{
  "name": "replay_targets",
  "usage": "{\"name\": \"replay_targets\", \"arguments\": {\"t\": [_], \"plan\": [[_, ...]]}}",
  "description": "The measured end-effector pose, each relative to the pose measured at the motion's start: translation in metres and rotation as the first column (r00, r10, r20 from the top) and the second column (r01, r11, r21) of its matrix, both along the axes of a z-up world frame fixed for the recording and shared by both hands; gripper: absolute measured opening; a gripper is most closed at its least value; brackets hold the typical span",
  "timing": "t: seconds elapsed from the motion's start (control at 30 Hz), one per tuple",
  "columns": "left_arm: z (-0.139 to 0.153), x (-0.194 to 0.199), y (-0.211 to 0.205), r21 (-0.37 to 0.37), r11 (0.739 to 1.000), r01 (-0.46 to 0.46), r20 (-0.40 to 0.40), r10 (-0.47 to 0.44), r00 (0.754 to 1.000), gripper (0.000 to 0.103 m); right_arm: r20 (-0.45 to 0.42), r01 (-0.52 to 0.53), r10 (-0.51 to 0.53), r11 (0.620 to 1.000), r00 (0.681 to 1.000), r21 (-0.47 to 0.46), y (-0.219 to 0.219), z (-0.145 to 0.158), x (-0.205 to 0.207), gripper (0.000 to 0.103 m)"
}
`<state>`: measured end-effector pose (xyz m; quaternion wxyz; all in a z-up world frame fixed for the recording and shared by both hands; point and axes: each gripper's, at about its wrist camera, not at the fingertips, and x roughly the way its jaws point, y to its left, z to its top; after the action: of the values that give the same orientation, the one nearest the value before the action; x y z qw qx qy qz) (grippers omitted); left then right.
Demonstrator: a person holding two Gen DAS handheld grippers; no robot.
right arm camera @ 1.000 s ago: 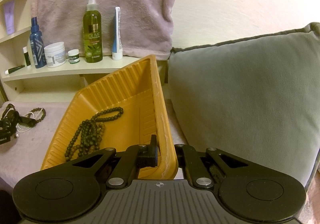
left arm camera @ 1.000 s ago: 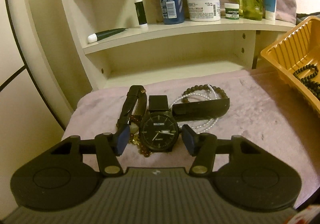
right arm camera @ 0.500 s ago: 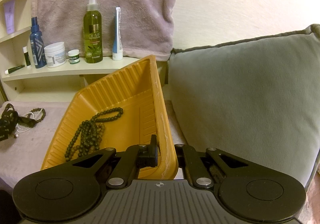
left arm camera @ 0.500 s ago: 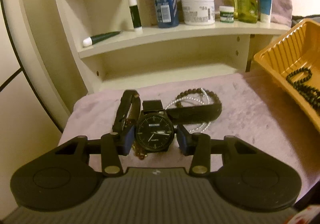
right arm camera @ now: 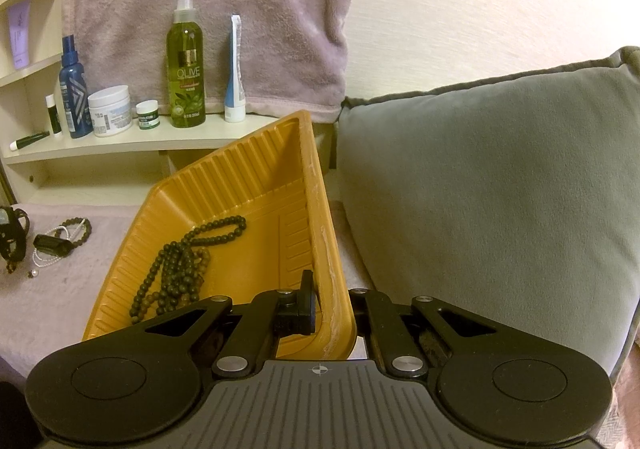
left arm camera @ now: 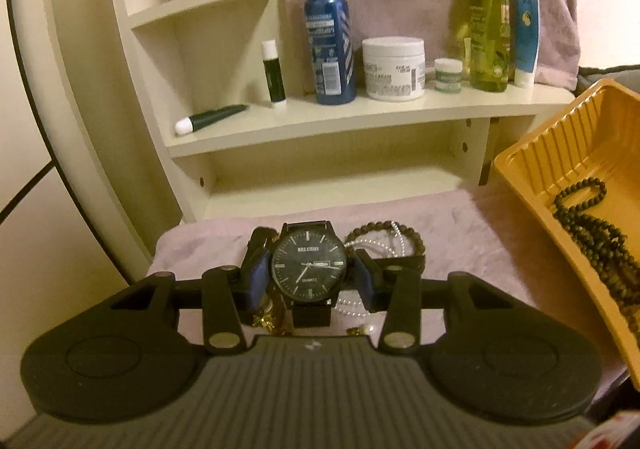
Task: Organize jewelry
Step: 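Carry the black wristwatch to the tray and release it with the left tool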
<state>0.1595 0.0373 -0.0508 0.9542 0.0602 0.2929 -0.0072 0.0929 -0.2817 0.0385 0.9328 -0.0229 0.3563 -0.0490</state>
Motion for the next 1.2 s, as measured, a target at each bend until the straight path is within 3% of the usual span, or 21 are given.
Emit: {"name": "replay_targets", "arguments": {"t": [0.3,0.7,1.03,1.2], "plan": [[0.022,-0.002,-0.012,-0.006,1.000,0.024,0.041,-0.024,0.999,0.041,0.002,-0.001,0.001,1.000,1.000,0.002,0.000,0.001,0.000,0.005],[0.045,-0.002,-0.062,-0.041,0.988,0.147,0.072,-0.143,0.987,0.041,0.009,-0.002,0.002,1.000,1.000,0.006,0.001,0.002,-0.002,0.006],[0.054,-0.002,-0.112,-0.087,0.954,0.288,0.074,-0.282,0.956,0.041,0.012,-0.001,0.001,1.000,1.000,0.009,0.002,0.003,-0.003,0.006],[0.058,-0.004,-0.130,-0.140,0.921,0.365,0.085,-0.356,0.931,0.041,0.012,-0.001,0.001,1.000,1.000,0.008,0.002,0.002,-0.003,0.006]]}}
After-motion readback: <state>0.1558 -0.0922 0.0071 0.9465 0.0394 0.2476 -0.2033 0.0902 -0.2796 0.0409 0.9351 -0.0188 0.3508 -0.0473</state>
